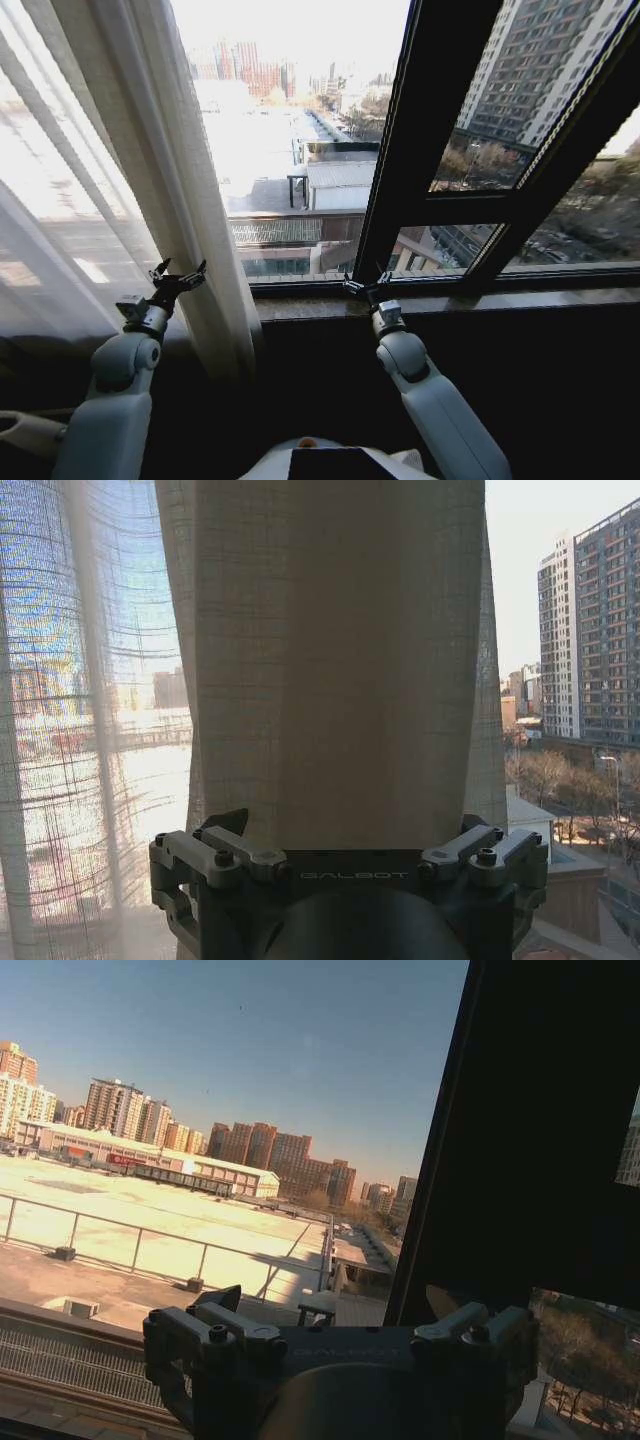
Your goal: Open the curtains by pulling them apart, changing their state from closed to fully open.
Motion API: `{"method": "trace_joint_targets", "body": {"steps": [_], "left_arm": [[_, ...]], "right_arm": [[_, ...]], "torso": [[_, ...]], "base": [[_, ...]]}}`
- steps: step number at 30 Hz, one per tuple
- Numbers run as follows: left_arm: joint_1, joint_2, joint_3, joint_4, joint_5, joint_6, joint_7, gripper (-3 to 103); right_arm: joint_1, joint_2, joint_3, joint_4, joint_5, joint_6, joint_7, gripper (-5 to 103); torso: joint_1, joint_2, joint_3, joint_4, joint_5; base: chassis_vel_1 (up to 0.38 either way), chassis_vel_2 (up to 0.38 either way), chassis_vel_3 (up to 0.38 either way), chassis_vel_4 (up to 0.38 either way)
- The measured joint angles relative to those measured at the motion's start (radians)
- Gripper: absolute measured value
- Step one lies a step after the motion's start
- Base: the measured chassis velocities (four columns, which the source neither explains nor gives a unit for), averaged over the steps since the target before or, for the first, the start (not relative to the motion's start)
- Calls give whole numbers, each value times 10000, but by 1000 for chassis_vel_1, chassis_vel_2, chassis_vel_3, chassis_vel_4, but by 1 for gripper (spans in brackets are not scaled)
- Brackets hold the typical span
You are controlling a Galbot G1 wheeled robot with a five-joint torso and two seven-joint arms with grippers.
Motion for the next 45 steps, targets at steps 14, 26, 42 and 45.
{"method": "trace_joint_targets", "body": {"steps": [14,26,42,45], "left_arm": [[-445,51,75,392,105,146,-353,70],[-251,162,-181,321,96,-2,-299,26],[93,-107,-528,115,181,-188,-298,0],[123,-115,-528,114,222,-198,-296,0]], "right_arm": [[-193,-5,32,221,-23,15,34,100],[-459,21,174,410,-44,14,46,100],[-520,80,118,522,-368,-4,26,100],[-519,84,116,514,-423,-11,11,100]], "torso": [[1,0,-1,2,-1],[0,0,-1,1,-1],[0,0,-1,1,-1],[0,0,-1,0,-1]], "base": [[0,0,0,0],[0,0,0,0],[0,0,0,0],[0,0,0,0]]}}
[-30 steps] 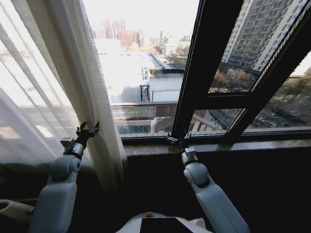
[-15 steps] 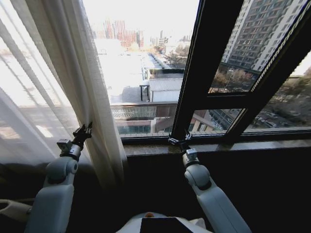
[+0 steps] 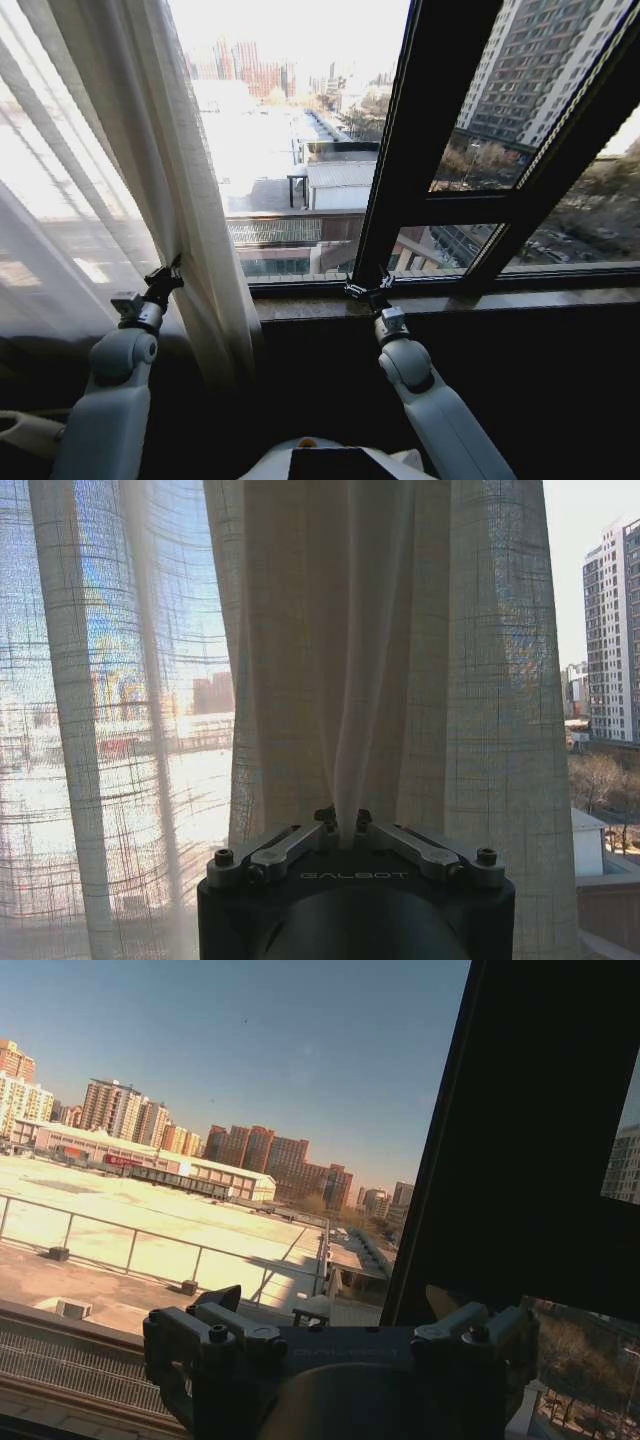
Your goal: Open the curtains by pulling them apart, changing their state from closed to fully open.
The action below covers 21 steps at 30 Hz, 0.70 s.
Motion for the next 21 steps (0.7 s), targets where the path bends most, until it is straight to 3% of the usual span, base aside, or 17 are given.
{"method": "trace_joint_targets", "body": {"steps": [21], "left_arm": [[216,-77,-68,0,123,-75,4,0]], "right_arm": [[293,10,-263,-303,-2,-14,-65,100]], "torso": [[0,0,0,0,1]], "base": [[0,0,0,0]]}}
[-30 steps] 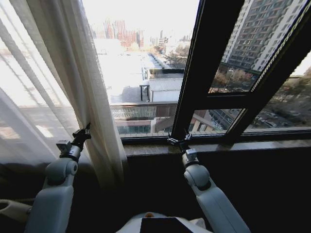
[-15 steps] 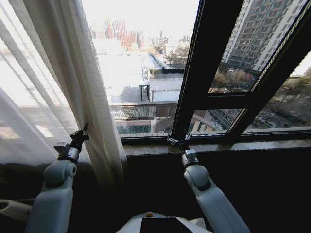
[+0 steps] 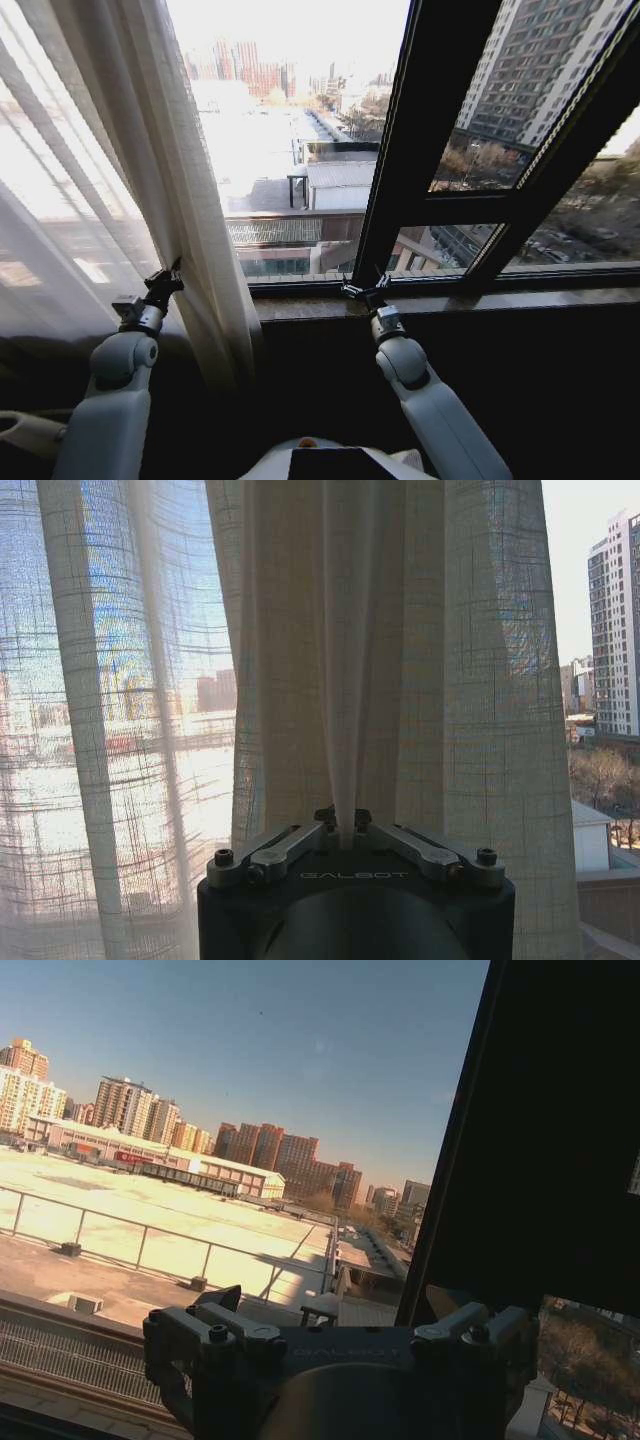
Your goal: Open the curtains by pulling them apart, changing their state from closed to fully open.
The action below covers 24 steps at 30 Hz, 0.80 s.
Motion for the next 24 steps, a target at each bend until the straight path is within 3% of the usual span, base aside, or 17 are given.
{"method": "trace_joint_targets", "body": {"steps": [24], "left_arm": [[58,-32,-68,37,33,-74,13,0]], "right_arm": [[114,-9,-67,-132,16,-7,20,100]], "torso": [[1,0,1,0,-1]], "base": [[2,1,-2,-2]]}}
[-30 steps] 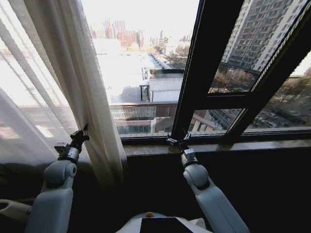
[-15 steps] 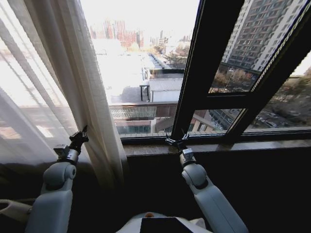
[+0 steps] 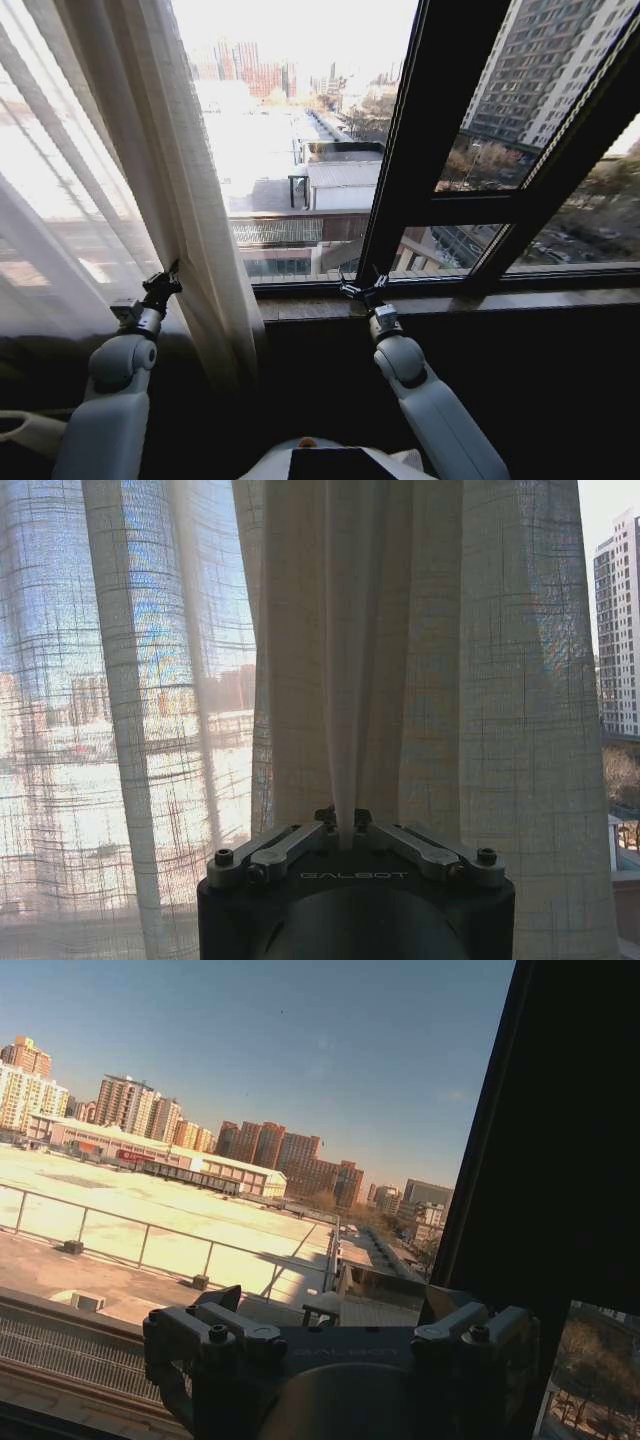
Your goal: Open the curtains by pulling them apart, changing their state from closed to fully open.
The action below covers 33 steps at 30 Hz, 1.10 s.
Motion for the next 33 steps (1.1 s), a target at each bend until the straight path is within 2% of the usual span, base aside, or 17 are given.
{"method": "trace_joint_targets", "body": {"steps": [33], "left_arm": [[271,-74,-128,-146,25,-70,65,0]], "right_arm": [[-173,38,41,127,-60,15,7,100]], "torso": [[0,0,0,-1,0]], "base": [[6,6,-9,-8]]}}
